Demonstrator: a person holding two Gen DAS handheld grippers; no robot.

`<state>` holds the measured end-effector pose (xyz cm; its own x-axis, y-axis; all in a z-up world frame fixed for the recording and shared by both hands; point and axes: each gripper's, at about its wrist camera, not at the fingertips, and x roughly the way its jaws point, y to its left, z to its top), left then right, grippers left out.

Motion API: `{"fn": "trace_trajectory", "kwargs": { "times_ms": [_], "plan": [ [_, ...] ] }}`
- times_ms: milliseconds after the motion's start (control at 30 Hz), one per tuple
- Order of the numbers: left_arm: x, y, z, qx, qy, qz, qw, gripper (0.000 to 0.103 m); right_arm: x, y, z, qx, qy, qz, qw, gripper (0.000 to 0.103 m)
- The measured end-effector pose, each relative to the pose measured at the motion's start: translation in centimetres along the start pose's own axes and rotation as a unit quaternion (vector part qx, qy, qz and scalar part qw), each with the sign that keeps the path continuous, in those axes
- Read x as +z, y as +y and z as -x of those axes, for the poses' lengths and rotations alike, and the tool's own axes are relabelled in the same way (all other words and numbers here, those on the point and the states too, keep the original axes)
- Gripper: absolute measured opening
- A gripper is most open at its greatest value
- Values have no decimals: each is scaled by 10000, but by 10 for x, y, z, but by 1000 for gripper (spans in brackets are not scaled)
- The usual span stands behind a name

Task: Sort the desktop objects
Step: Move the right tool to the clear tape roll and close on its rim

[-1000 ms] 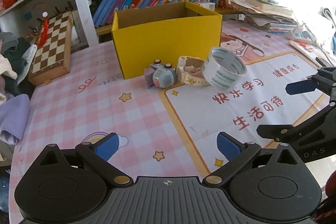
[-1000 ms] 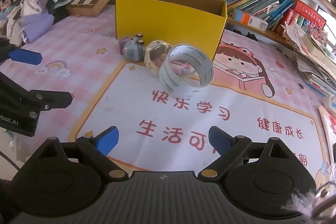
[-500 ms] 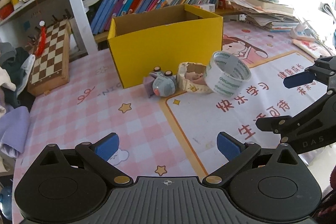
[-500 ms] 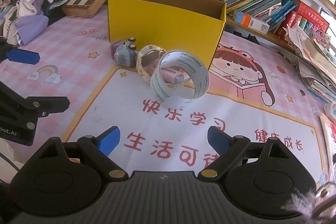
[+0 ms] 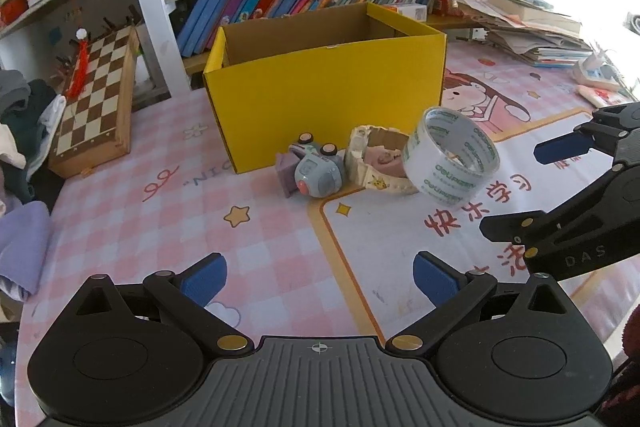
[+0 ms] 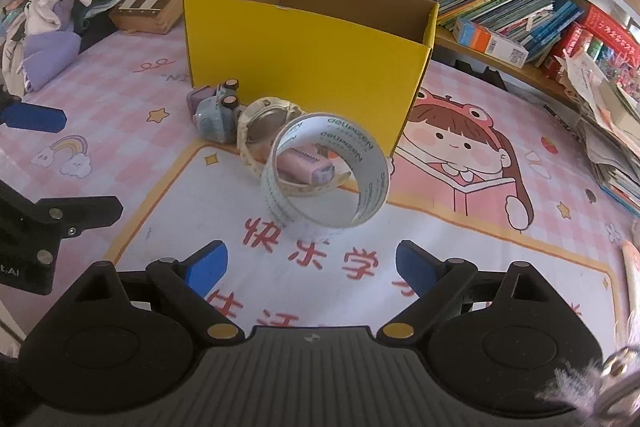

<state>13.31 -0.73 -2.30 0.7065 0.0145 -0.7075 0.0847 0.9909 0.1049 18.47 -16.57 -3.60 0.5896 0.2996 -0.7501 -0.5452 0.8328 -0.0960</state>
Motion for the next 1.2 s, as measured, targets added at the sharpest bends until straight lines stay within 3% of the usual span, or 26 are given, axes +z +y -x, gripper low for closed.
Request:
{"fn": "trace_trajectory", "kwargs": {
  "times_ms": [733, 933, 1200],
  "plan": [
    [9, 4, -23, 269, 315, 310, 9987, 101, 28, -21, -45, 268, 143, 28, 9995, 92],
    [15, 5, -30, 248, 212, 317, 9990, 101, 31, -22, -49, 339, 70, 97, 9994, 85],
    [30, 14, -49, 307, 104, 499, 9982, 99, 31, -26, -44, 377, -40, 234, 9990, 85]
  ]
}}
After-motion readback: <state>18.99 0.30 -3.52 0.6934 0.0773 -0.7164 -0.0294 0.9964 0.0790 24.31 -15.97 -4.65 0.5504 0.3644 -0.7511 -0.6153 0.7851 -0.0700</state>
